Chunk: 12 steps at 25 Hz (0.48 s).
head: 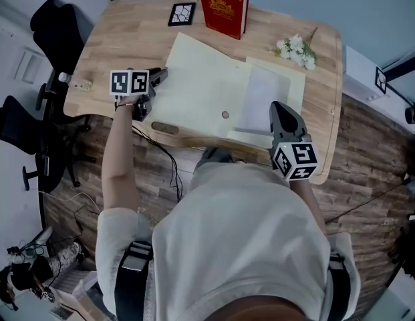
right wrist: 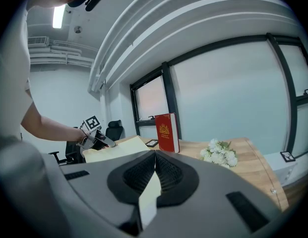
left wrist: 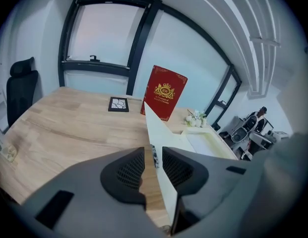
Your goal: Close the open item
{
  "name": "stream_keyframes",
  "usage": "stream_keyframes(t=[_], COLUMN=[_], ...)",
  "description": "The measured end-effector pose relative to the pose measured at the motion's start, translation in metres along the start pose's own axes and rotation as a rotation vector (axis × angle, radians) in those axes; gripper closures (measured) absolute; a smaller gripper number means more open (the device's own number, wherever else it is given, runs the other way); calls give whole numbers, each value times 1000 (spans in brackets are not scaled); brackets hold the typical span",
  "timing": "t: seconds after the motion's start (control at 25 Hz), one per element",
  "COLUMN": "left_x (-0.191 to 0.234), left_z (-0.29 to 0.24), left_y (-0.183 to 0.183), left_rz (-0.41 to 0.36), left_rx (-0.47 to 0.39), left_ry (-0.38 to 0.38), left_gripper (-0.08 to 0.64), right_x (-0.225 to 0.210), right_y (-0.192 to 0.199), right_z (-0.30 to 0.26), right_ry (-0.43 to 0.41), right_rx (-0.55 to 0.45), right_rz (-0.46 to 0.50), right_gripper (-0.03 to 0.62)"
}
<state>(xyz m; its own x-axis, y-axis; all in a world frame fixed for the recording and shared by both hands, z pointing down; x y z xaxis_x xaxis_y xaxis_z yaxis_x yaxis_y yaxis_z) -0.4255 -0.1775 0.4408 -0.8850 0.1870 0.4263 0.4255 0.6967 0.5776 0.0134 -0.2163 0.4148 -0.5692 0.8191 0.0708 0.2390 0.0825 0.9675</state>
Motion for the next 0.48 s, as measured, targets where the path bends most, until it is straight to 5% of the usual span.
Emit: stream_keyframes(t=[0.48], left_x=[2], left_z=[-6], left_y=[-6], left_rz=[-9], left_rx=[67], left_ry=[39], left_gripper=[506], right_x=[-3], right_y=[1], right_z=[-7], right_ry=[8], right_rx=[6], right_rz=[-7], right_gripper=[574])
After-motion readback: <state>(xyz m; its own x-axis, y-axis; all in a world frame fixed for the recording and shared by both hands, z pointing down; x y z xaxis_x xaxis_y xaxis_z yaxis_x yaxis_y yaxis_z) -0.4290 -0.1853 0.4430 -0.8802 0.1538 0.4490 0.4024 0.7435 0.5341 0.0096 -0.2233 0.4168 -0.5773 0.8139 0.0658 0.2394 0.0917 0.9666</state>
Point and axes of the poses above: the fingertips, and each gripper's own axes: z backward along the fingers, x to its left, y out of its underside, the point moved 9 cm from there along z, backward along the fingers, and after that the axes turned 14 degrees about z, right-handed, at the moved point
